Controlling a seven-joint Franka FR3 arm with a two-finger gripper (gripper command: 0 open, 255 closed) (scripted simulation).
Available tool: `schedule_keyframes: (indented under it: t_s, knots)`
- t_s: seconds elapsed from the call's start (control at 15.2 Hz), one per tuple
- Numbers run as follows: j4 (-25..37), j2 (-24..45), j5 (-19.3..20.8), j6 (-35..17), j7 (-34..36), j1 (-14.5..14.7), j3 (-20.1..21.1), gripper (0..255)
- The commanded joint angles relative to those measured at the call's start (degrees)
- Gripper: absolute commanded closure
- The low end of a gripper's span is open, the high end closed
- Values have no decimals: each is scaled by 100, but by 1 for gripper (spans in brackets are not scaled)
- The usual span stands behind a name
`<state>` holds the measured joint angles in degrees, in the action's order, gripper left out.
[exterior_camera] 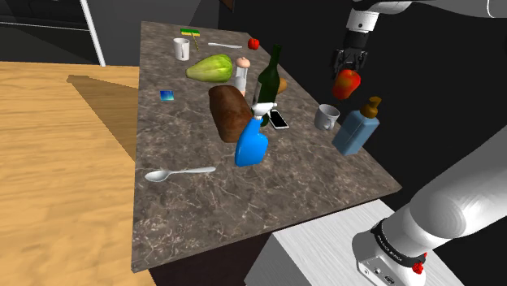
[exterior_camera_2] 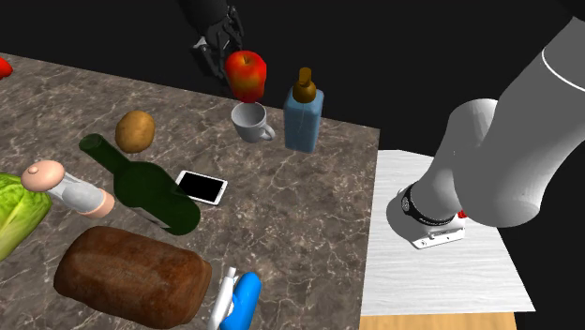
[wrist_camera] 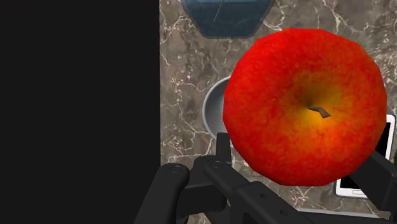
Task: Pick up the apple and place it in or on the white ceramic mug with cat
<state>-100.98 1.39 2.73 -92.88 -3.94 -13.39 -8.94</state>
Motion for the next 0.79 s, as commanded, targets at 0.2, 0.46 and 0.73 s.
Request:
schedule_keyframes:
  t_s: [0.2,0.46,0.73]
  knots:
    - [8,244,-12,-236,-158,-81,-73,255]
    - [-267,272,-15,-538,-148,-82,-73,255]
    - [-518,319,-20,-836,-139,-85,-74,255]
